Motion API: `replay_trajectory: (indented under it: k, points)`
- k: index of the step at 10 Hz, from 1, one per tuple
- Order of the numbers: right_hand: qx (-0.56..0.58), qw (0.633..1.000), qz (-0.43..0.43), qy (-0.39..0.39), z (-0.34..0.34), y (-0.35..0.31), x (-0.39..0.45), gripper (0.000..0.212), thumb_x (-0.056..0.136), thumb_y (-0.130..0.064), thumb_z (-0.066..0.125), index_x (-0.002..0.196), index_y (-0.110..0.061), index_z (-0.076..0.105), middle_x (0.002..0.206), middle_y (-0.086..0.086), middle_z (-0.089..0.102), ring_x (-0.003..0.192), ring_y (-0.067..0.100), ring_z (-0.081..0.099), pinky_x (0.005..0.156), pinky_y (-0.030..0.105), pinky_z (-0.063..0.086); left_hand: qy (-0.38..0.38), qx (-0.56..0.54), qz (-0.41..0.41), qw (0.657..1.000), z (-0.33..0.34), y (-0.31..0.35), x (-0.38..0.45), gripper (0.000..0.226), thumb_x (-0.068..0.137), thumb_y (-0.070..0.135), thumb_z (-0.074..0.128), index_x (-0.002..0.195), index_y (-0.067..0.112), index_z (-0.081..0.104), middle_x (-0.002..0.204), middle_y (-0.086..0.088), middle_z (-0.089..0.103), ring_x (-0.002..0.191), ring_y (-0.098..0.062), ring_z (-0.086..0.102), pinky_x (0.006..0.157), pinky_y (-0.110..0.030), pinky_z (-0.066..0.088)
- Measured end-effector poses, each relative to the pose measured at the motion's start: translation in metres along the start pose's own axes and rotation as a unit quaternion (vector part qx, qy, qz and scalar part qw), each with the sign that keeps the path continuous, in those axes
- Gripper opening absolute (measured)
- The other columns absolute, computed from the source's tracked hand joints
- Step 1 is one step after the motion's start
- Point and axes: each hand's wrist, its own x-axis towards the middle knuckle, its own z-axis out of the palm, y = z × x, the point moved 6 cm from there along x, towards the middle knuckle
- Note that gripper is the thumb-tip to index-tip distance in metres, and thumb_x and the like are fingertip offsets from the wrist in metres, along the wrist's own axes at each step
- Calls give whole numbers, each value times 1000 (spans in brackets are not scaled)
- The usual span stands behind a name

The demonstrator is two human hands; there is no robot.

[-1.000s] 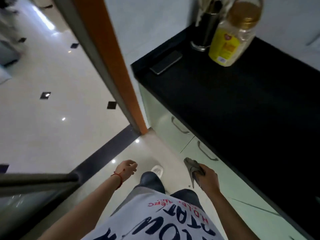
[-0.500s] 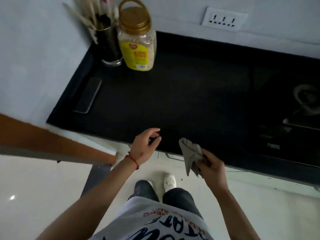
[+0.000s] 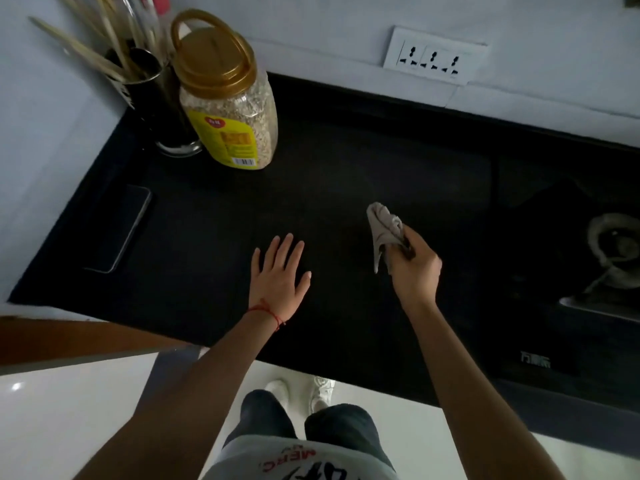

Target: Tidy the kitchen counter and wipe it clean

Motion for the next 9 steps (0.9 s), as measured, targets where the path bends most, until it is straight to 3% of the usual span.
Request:
replay_trajectory:
  k: [1,2,4,5,6,8,9]
  points:
    - [-39,999,-29,15,14,-13,45,36,87,-14,57,123,-17,56,117,2,64,105,12,61,90,29,52,4,12,0,1000,2,-1,3,65,87,52,11,146,25,14,158,-1,11,146,-22,8,117,-48,9]
    - [-77,994,-73,32,28,-33,86,39,88,-10,55,127,-14,52,128,3,58,119,14,53,102,32,44,13,7,-4,1000,3,-2,5,64,87,51,16,144,24,22,156,-3,20,144,-24,17,115,-49,14]
    - [-183,970,-156,36,63,-59,165,41,88,-7,50,128,-16,52,135,5,52,127,21,45,101,36,41,42,22,-12,999,2,-2,7,55,88,46,32,138,23,35,148,-3,39,137,-25,36,109,-50,28]
    - [-246,955,-162,-15,81,-56,188,44,86,-5,49,129,-16,52,136,9,49,130,28,39,101,49,40,46,28,-15,998,2,-2,7,54,87,45,34,137,24,36,147,-2,41,136,-24,37,110,-49,26]
    - [-294,934,-196,-45,93,-42,188,47,85,-6,52,131,-14,49,140,8,46,133,29,35,106,49,36,48,35,-16,998,2,-3,7,53,87,45,34,137,25,36,146,-2,41,137,-24,37,110,-47,22]
    - [-290,930,-199,-104,87,-38,182,54,90,-17,51,141,-19,33,151,4,30,143,21,18,115,42,26,58,37,-12,998,3,-3,7,53,87,44,33,136,24,37,146,-3,42,136,-24,38,109,-47,24]
    - [-220,957,-183,-57,68,-43,166,50,90,-14,51,138,-17,39,149,6,35,143,22,19,116,43,23,63,29,-17,997,1,-3,6,53,87,44,33,136,23,37,146,-4,42,136,-25,38,109,-49,28]
